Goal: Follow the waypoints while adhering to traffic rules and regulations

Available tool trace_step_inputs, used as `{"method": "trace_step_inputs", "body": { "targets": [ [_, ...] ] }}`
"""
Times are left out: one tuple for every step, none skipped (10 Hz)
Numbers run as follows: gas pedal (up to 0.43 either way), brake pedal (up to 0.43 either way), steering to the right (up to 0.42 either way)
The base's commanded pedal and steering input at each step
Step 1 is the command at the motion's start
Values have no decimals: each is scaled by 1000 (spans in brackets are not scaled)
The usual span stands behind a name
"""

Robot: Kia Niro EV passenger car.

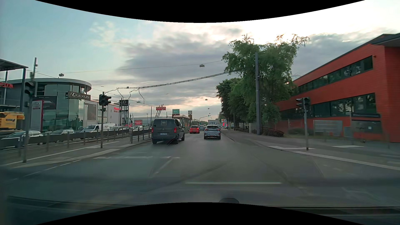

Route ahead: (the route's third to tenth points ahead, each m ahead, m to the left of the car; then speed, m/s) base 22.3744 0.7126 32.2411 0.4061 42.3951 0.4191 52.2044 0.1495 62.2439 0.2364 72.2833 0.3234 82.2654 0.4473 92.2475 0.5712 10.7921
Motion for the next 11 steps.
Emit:
{"method": "trace_step_inputs", "body": {
  "targets": [
    [39, 0, -5],
    [39, 0, -5],
    [39, 0, -5],
    [39, 0, -5],
    [47, 0, -5],
    [47, 0, -5],
    [47, 0, -5],
    [47, 0, -4],
    [47, 0, -3],
    [47, 0, -3],
    [47, 0, -3]
  ]
}}
